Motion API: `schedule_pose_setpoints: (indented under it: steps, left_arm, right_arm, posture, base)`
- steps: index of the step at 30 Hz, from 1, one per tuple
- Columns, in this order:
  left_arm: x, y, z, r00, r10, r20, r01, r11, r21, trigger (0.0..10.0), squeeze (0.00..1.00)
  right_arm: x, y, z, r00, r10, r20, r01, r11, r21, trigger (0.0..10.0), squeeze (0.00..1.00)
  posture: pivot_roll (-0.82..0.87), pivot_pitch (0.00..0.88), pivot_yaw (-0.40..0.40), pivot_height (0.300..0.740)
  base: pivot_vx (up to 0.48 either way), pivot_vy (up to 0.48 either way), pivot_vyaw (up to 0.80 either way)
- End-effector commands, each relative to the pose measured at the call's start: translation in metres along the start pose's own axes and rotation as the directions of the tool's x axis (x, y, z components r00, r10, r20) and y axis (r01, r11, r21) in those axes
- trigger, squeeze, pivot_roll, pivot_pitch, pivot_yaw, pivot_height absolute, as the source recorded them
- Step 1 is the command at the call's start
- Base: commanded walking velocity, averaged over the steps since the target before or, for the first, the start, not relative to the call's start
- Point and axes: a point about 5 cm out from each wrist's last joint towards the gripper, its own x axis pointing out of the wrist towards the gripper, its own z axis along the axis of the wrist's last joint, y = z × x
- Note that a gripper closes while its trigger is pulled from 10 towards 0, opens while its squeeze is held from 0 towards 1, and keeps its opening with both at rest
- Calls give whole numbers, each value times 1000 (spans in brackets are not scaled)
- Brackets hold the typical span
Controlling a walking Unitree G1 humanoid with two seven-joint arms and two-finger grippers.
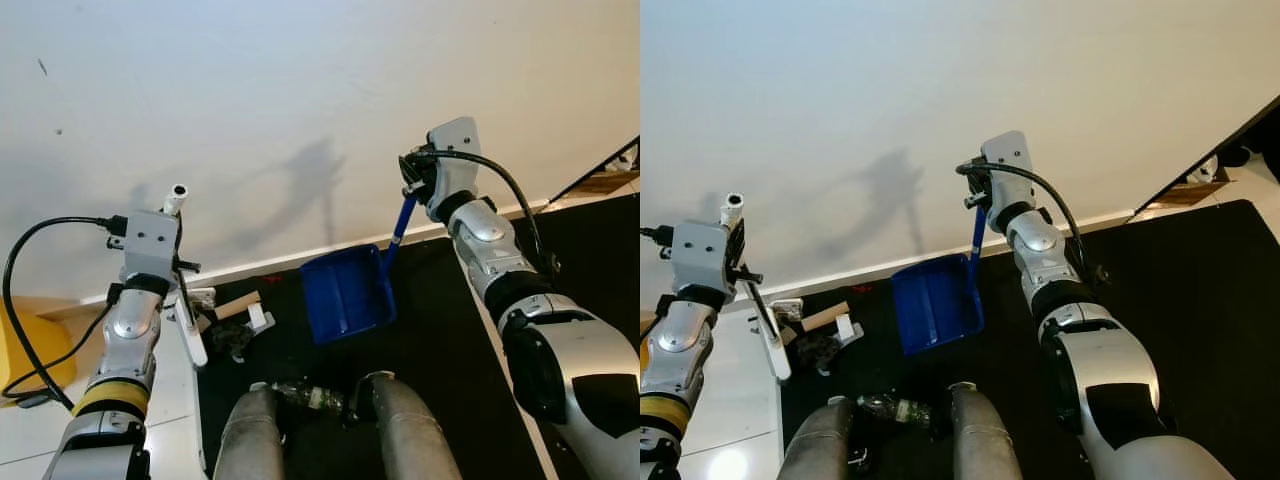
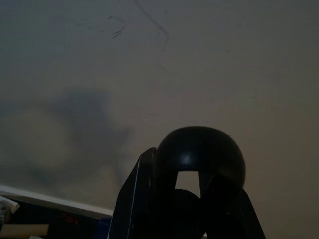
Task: Sweep floor
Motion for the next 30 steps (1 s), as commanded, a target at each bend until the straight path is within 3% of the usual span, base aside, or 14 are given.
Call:
schedule_pose_setpoints:
  steps: [1, 6, 14, 17, 24, 30]
  left_arm:
    - [-6, -13, -8, 999, -31, -27, 30, 999, -29, 10000, 0]
    - [-7, -15, -9, 999, -37, -30, 36, 999, -36, 10000, 0]
    - [4, -30, -2, 997, -70, -11, 68, 988, -141, 10000, 0]
    - [17, -49, 13, 995, -89, 42, 97, 961, -261, 10000, 0]
    - [25, -69, 26, 990, -114, 86, 137, 930, -340, 10000, 0]
    - [34, -91, 45, 988, -74, 137, 131, 869, -477, 10000, 0]
  right_arm:
    - [-6, 5, -12, 999, 27, -35, -29, 998, -52, 10000, 0]
    - [-6, 10, -15, 997, 60, -55, -63, 996, -55, 10000, 0]
    - [-2, 14, -10, 994, 88, -60, -91, 994, -59, 10000, 0]
    - [-1, 15, -9, 994, 96, -60, -100, 993, -61, 10000, 0]
    - [-3, 13, -11, 994, 93, -63, -97, 993, -61, 10000, 0]
    - [-4, 12, -12, 994, 95, -61, -99, 993, -58, 10000, 0]
  posture:
    - [136, 322, -89, 740]
    - [130, 328, -90, 740]
    - [114, 334, -89, 740]
    - [101, 335, -87, 740]
    - [85, 332, -84, 740]
    - [54, 329, -74, 740]
  base:
    - [0, 0, 0]
    - [0, 0, 0]
    - [0, 0, 0]
    - [0, 0, 0]
    - [0, 0, 0]
    - [0, 0, 0]
